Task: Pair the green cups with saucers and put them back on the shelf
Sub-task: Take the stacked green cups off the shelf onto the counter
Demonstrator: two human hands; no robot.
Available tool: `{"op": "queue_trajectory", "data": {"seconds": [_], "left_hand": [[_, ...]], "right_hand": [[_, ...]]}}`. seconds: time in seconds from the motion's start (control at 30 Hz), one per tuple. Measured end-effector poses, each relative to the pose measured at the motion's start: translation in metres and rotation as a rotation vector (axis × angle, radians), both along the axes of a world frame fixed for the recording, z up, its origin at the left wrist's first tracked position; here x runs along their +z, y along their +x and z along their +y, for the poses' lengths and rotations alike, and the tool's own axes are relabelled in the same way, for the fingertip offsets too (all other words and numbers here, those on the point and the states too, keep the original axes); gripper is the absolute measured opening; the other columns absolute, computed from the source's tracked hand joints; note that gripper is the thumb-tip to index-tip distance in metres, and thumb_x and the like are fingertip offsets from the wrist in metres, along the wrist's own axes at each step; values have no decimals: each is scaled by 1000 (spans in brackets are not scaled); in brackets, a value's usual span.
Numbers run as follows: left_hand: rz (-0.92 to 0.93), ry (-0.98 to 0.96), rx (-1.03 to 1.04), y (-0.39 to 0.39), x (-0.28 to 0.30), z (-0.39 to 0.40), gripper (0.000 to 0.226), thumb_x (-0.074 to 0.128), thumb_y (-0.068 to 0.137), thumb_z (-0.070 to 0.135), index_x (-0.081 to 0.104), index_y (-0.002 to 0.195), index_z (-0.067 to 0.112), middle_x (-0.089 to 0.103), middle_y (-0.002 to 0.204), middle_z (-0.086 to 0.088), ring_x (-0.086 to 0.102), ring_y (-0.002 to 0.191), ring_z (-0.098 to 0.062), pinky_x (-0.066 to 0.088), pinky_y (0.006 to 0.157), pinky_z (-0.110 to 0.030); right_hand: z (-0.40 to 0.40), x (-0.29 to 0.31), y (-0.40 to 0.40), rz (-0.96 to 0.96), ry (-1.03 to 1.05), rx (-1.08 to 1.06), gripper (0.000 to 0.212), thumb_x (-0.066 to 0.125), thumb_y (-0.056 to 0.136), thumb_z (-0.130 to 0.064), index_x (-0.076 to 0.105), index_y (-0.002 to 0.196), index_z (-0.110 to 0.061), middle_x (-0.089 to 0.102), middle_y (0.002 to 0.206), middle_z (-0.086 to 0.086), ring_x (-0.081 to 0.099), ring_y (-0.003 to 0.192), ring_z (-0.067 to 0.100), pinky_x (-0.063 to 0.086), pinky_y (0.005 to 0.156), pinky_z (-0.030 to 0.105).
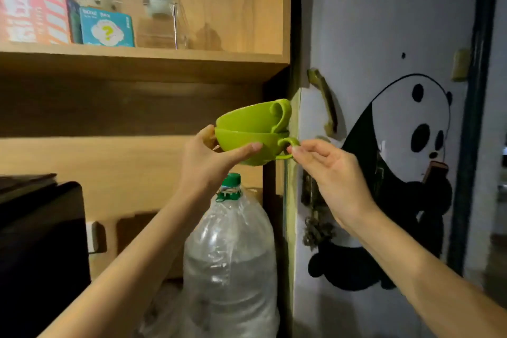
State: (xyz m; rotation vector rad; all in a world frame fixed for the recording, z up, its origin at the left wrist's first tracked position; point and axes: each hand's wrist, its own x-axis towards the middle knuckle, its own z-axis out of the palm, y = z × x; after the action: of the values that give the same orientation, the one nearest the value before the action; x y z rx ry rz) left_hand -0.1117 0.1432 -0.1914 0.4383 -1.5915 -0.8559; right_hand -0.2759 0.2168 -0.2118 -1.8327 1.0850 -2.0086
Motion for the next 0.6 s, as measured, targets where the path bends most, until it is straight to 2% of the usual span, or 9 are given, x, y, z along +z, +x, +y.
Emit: {"op": "queue_trajectory", "data": {"seconds": [0.13,0.27,0.37,0.47,0.6], "left_hand": [[-51,92,-17,5,-66,5,61,85,50,21,62,106,14,71,100,-6,68,91,-18,55,69,-20],[-161,168,44,16,-132,11,64,90,40,34,58,96,35,68,95,13,64,84,7,50,68,-9],[-267,217,92,26,-182,18,63,86,36,40,53,90,43,64,92,20,61,83,13,47,68,-4],[-314,311,97,33,-237,24,74,88,34,32,46,95,41,62,100,13,61,94,-3,49,79,-16],[-349,430,111,45,-311,33,89,92,38,18,41,110,28,59,110,0,60,101,-14,50,88,-28]], "right_hand": [[12,-64,4,-45,137,60,12,62,80,-17,68,82,-27,75,79,-17,67,81,-3,47,67,5],[28,-129,12,-69,289,78,20,63,80,-11,68,84,-30,75,80,-18,67,84,-2,48,70,7],[41,-180,22,-103,373,83,25,61,79,-2,68,85,-25,73,82,-13,67,82,-4,49,72,8],[53,-234,33,-142,495,72,24,62,78,1,66,90,-20,70,92,3,67,81,-2,52,75,12],[63,-301,46,-119,633,-29,23,64,79,-5,67,88,-25,71,92,3,66,84,6,52,82,23]]}}
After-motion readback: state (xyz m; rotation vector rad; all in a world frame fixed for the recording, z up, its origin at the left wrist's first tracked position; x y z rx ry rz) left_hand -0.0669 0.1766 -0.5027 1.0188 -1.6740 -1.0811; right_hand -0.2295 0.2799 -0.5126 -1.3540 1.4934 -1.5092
